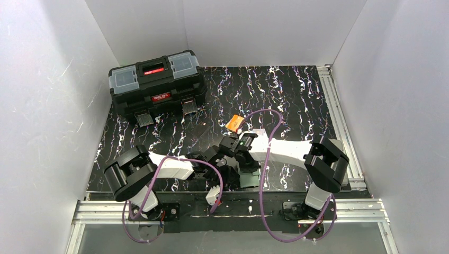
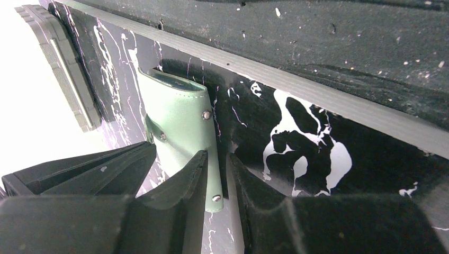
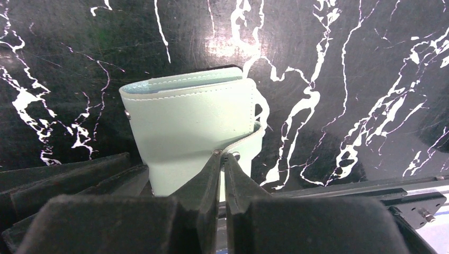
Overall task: Put the credit cards into the card holder
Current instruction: Close the card holder at the center of the board.
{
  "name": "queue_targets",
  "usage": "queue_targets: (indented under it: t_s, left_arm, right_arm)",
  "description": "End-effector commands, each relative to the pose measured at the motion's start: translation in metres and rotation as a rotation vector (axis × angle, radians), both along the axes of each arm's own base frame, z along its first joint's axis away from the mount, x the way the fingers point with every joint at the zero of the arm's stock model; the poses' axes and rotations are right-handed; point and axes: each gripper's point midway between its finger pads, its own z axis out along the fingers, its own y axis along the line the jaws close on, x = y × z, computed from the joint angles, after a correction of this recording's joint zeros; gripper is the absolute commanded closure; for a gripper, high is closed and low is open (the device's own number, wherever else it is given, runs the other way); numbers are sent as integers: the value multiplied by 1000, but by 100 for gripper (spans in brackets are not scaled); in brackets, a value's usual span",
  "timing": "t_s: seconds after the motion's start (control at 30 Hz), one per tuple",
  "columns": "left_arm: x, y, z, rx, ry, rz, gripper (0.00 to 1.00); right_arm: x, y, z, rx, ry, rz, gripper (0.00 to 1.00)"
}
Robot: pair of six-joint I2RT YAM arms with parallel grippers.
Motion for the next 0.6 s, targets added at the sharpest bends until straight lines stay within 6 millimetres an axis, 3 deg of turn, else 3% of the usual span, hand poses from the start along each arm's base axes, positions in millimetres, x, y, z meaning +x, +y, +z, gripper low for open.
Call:
queue_targets:
  t_s: [0.0, 0.13, 0.4, 0.57]
  left_arm:
    - [-41, 59, -54, 264, 125, -46, 79]
    - [-41, 59, -54, 262, 124, -44, 79]
    - [-40, 58, -54, 265, 122, -43, 80]
    - [-41, 59, -55, 266, 124, -45, 80]
  right_arm:
    - [-1, -12, 8, -21, -38, -22, 89]
    - [-3, -12, 7, 0, -39, -26, 99]
    - [-6, -7, 5, 100, -30, -35, 99]
    - [-1, -12, 14, 107, -68, -52, 99]
